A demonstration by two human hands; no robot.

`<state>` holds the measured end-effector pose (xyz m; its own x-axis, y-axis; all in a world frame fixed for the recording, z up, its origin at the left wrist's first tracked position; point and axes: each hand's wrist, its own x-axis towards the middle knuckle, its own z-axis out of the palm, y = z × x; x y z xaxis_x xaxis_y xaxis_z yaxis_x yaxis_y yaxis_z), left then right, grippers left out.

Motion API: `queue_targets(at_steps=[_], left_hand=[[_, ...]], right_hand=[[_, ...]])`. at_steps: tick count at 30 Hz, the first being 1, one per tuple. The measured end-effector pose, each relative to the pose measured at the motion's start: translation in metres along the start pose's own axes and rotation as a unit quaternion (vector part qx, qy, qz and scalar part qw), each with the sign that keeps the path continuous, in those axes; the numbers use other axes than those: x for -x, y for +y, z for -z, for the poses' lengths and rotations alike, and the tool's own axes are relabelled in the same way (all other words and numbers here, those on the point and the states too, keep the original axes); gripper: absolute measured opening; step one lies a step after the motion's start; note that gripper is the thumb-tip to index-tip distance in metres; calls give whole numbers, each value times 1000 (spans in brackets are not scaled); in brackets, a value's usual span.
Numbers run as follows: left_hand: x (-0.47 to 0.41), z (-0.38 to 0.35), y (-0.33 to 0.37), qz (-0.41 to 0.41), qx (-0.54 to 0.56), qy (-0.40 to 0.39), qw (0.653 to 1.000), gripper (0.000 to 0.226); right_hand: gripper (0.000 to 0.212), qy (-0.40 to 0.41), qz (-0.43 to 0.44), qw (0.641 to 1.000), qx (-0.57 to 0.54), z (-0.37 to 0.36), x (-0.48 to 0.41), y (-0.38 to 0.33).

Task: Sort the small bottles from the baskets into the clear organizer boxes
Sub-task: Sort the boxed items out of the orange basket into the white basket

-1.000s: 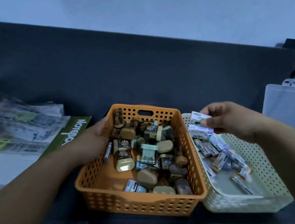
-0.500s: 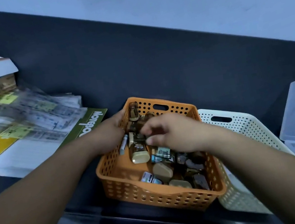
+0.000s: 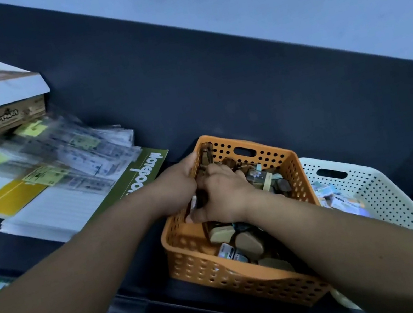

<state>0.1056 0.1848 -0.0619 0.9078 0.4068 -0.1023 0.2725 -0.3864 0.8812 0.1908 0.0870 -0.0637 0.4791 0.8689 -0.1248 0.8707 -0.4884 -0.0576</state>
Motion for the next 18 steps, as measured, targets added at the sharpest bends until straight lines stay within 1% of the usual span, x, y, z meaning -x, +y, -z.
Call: queue_targets(at_steps=[2,4,6,7,10,12,14,16,18], left_hand=[[2,0,1,-14,11,-7,1000,68],[2,0,1,-21,14,-10,1000,62],[2,1,0,-21,7,-13,1000,60],[1,2,-1,-16,5,-16,1000,62],[3,3,-1,14,-6,-20,1000,68],[2,3,1,27,-20,-11,999,68],[2,1,3,29,-24,-7,999,67],[0,1,2,28,-33,-6,999,67],[-1,2,0,30,-44,-9,999,67]], right_hand=[[62,3,11,999,-52,6,4,3],[51,14,16,987,-158,16,15,8],[46,20,18,961,-276,26,31,20],[45,37,19,947,-318,29,41,28],[44,119,-4,910,-398,41,71,57],[44,167,-28,894,-416,47,91,83],[45,197,-67,886,-415,50,110,113],[49,208,-123,888,-391,48,127,137],[59,194,-185,906,-328,44,139,154]])
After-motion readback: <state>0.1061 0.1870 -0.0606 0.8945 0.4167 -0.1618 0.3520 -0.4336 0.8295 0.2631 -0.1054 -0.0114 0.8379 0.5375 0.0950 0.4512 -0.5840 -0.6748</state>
